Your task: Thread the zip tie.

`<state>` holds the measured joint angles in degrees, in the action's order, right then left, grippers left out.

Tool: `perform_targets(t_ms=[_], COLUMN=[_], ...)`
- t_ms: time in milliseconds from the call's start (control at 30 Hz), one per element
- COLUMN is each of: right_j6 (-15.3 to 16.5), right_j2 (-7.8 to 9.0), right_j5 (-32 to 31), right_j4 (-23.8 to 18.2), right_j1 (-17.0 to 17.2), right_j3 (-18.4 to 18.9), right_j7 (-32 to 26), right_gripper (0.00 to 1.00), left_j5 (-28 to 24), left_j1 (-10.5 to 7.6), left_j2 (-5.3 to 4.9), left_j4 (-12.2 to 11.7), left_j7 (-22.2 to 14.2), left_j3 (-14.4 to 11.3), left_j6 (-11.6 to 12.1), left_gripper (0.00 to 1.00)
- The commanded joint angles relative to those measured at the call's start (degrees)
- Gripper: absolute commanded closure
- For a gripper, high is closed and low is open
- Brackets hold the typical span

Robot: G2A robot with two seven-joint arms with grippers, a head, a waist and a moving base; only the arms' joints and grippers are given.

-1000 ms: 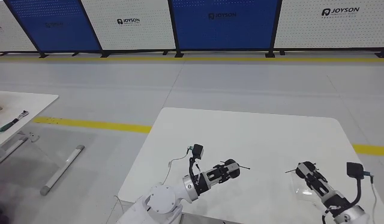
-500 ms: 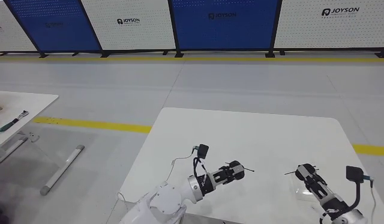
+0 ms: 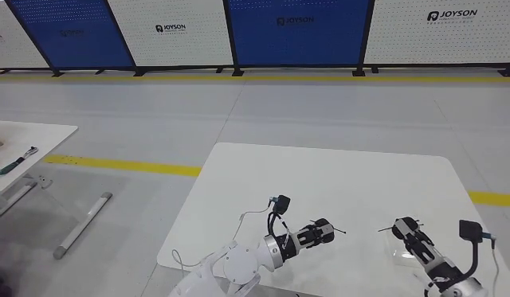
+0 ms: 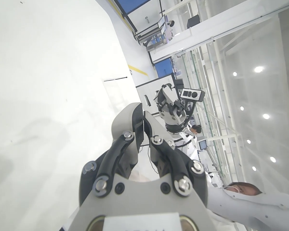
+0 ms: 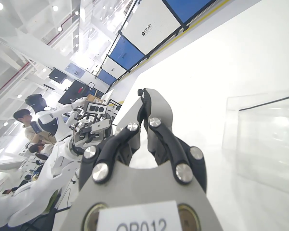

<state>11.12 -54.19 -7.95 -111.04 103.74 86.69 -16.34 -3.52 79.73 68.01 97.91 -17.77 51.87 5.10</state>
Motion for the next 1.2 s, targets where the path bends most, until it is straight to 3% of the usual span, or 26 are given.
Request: perform_targets(t_ms=[0, 200, 267, 500, 700, 867, 1167], right_j6=[0.59, 1.39, 0.04, 0.04, 0.04, 0.04, 8.04], right_j2=[-0.06, -0.64, -0.92, -0.92, -0.92, -0.92, -1.09], right_j5=[-0.17, -1.21, -2.51, -2.51, -2.51, -2.51, 4.09], right_j4=[-0.08, -1.21, -1.05, -1.05, -1.05, -1.05, 1.75], right_j1=[-0.04, 0.11, -0.75, -0.75, -0.75, -0.75, 0.00], right_j3=[-0.01, -2.83, -4.47, -4.47, -4.47, -4.47, -3.04], right_j7=[-0.52, 0.27, 0.90, 0.90, 0.90, 0.90, -2.79], right_gripper=[1.00, 1.00, 1.00, 1.00, 1.00, 1.00, 1.00], left_j5=[0.00, 0.00, 0.00, -0.08, -2.37, -2.48, -2.48], left_j1=[0.00, 0.00, 0.00, 0.03, -0.37, -0.44, -0.44], left_j2=[0.00, 0.00, 0.00, 0.01, 0.74, 0.78, 0.78], left_j4=[0.00, 0.00, 0.00, 0.00, -0.47, -0.53, -0.53], left_j7=[0.00, 0.00, 0.00, 0.20, 4.79, 4.78, 4.78], left_j3=[0.00, 0.00, 0.00, 0.02, -0.88, -1.03, -1.03], left_j6=[0.00, 0.00, 0.00, -0.01, -0.69, -0.73, -0.73], left_gripper=[1.00, 1.00, 1.00, 1.00, 1.00, 1.00, 1.00])
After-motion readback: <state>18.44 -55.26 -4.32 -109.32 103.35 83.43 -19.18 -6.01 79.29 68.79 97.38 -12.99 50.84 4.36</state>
